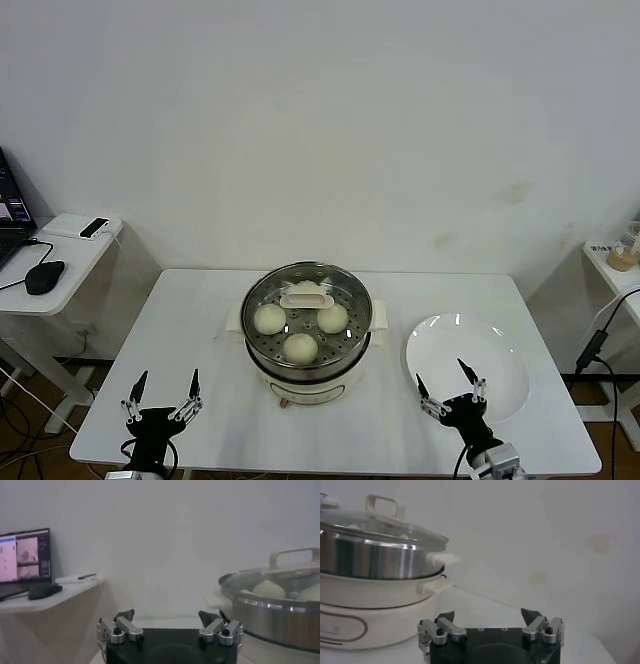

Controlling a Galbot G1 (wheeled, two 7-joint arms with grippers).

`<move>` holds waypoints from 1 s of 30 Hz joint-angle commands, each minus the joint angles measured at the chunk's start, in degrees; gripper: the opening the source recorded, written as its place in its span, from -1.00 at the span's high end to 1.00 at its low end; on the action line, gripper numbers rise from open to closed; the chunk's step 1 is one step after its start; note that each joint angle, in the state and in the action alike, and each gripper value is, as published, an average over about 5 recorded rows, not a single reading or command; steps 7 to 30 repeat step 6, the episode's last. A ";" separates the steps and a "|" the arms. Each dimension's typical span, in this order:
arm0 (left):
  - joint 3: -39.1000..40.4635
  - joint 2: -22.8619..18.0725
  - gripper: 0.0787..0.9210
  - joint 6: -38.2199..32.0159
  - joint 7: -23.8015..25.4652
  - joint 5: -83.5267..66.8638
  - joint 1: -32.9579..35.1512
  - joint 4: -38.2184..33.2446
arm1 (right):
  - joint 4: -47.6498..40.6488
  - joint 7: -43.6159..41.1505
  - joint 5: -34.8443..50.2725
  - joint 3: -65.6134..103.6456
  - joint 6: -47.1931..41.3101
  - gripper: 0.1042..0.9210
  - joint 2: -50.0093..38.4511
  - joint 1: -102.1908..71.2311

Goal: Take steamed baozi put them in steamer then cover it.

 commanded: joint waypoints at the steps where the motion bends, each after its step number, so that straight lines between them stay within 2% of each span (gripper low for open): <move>1: -0.45 -0.23 -0.77 -0.06 0.52 -0.72 1.01 0.83 | 0.19 0.10 0.57 0.01 0.10 -0.76 -0.02 -0.07; 30: -0.65 -0.03 -0.77 -0.30 1.23 -0.11 1.62 1.18 | 0.33 0.07 0.58 0.03 0.12 -0.76 -0.12 -0.14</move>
